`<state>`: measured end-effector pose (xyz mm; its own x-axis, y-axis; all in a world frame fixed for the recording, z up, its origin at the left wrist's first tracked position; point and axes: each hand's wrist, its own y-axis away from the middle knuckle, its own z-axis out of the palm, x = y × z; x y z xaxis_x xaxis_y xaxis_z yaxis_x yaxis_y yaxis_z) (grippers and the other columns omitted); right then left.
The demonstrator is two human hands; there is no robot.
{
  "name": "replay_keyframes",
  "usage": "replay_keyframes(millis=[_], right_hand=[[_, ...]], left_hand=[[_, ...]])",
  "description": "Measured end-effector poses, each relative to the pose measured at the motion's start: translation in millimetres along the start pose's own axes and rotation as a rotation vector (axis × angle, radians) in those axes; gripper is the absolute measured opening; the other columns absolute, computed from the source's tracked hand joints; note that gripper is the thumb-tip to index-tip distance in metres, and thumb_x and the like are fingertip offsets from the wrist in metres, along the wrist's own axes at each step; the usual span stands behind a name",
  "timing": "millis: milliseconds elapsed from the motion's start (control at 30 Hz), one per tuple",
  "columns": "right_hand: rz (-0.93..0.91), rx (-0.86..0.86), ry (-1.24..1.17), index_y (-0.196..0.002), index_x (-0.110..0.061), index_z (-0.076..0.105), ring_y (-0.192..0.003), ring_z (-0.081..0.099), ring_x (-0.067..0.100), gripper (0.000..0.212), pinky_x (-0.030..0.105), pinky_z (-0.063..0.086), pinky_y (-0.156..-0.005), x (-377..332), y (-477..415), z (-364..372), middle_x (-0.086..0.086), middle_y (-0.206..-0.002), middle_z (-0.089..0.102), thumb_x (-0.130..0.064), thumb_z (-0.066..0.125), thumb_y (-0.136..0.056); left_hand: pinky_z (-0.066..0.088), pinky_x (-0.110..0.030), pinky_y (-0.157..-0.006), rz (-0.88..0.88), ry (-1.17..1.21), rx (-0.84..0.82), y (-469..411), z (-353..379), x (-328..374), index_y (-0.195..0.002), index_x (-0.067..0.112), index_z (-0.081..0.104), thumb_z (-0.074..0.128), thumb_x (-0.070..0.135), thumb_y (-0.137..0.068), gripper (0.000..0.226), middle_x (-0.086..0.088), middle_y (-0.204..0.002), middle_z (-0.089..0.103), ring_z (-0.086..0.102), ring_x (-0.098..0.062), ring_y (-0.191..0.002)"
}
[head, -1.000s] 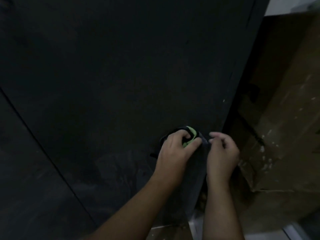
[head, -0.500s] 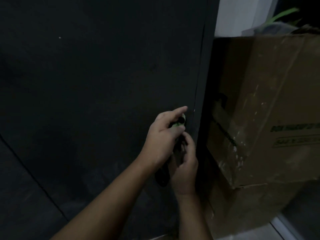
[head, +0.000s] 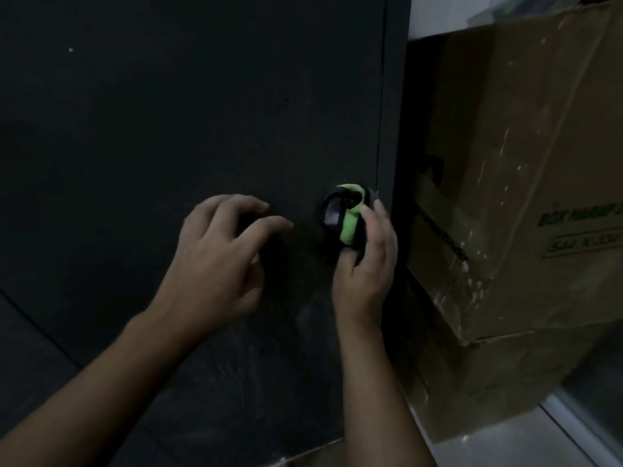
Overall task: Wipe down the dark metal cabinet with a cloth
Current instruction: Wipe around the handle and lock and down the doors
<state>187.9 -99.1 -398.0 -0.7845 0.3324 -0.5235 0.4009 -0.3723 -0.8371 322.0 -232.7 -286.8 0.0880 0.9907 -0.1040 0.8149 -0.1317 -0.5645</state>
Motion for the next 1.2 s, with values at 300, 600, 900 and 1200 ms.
replay_keyframes(millis=[300,600,900,1200], right_hand=[[0.648,0.038,-0.073,-0.122,-0.028,0.065,-0.133,0.042,0.000,0.057,0.001,0.033,-0.098,24,44,-22,0.008,-0.149,0.047,0.006,0.055,-0.078],[0.604,0.118,-0.099,-0.113,-0.023,0.066,-0.115,0.058,0.002,0.019,0.015,0.049,-0.090,12,21,-14,-0.004,-0.124,0.064,-0.017,0.065,-0.095],[0.663,0.105,-0.029,-0.119,-0.030,0.064,-0.113,0.055,-0.004,0.033,0.009,0.045,-0.088,8,81,-14,-0.024,-0.121,0.057,-0.011,0.069,-0.092],[0.432,-0.251,-0.077,-0.103,-0.018,0.077,-0.103,0.053,0.004,0.034,0.036,0.051,-0.092,-47,131,11,-0.011,-0.100,0.066,0.000,0.079,-0.075]], left_hand=[[0.004,-0.048,-0.122,0.169,-0.187,-0.032,24,34,-41,-0.139,0.022,0.052,0.045,0.027,-0.079,0.061,0.000,-0.162,0.023,0.013,-0.020,-0.152],[0.000,-0.049,-0.121,0.169,-0.187,0.048,26,47,-39,-0.135,0.027,0.054,0.043,0.029,-0.078,0.058,-0.002,-0.162,0.023,0.009,-0.020,-0.152],[-0.003,-0.046,-0.122,0.170,-0.217,0.004,30,42,-39,-0.137,0.029,0.053,0.041,0.031,-0.082,0.057,0.000,-0.164,0.017,0.008,-0.020,-0.152],[0.000,-0.044,-0.123,0.210,-0.235,-0.188,56,36,-49,-0.137,0.024,0.055,0.056,0.030,-0.078,0.059,0.002,-0.165,0.015,0.010,-0.018,-0.152]])
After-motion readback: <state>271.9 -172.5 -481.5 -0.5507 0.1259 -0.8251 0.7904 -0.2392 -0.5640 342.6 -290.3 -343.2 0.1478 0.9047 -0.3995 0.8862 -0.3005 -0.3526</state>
